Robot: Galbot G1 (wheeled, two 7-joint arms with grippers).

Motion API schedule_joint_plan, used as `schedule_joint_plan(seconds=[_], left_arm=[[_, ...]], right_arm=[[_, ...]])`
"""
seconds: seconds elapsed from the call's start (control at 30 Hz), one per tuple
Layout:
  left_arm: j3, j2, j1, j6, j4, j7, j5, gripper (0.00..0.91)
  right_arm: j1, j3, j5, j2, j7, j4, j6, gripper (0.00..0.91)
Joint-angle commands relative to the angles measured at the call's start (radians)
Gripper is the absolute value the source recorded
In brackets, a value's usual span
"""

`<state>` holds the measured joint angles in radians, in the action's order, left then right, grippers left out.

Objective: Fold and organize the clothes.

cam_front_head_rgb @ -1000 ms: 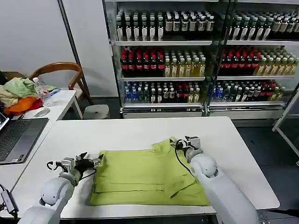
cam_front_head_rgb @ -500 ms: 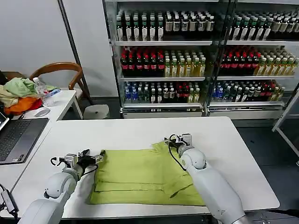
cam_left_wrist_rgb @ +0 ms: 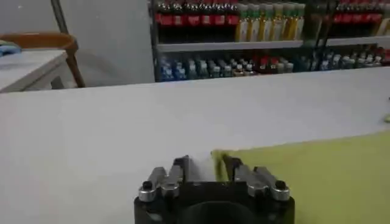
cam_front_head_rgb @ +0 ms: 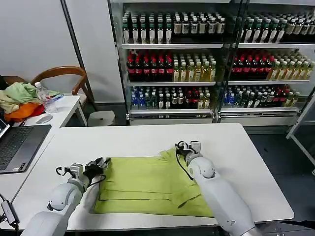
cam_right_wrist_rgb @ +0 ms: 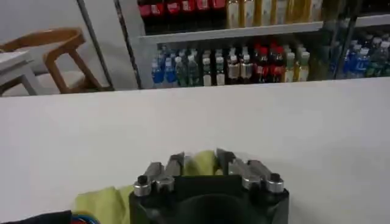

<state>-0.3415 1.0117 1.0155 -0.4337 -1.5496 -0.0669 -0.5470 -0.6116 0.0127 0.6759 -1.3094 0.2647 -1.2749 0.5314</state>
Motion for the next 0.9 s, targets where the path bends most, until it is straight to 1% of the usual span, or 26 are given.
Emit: schedule_joint_plan(seconds=[0.03,0.13,0.23,0.3,0.43,0.67,0.9], left_arm=[[0.003,0.001,0.013,0.008,-0.011,-0.025,-0.001,0.04],[0.003,0.005,0.015,0.017,-0.008,-0.028,-0.001,0.03],[0.003,0.009,0.013,0.046,-0.004,-0.029,-0.004,0.04],[0.0,0.009,0.016,0.054,-0.011,-0.028,-0.006,0.03],[-0.011,-0.005,0.046,0.056,-0.058,-0.028,-0.022,0.03],[-0.045,-0.022,0.108,0.073,-0.142,-0.019,-0.047,0.03],[-0.078,-0.03,0.194,0.083,-0.245,-0.005,-0.06,0.03]], right_arm=[[-0.005,0.005,0.011,-0.004,0.005,-0.003,0.008,0.0],[-0.009,0.003,0.002,-0.003,0.0,-0.006,-0.002,0.0],[-0.012,0.004,-0.02,0.003,-0.011,-0.021,-0.027,0.0],[-0.018,0.003,-0.023,0.016,-0.013,-0.059,-0.042,0.0],[-0.042,-0.004,0.002,0.061,-0.002,-0.167,-0.024,0.0],[-0.101,-0.023,0.029,0.121,0.024,-0.307,-0.007,0.0],[-0.201,-0.081,0.063,0.191,0.041,-0.471,0.006,0.0]])
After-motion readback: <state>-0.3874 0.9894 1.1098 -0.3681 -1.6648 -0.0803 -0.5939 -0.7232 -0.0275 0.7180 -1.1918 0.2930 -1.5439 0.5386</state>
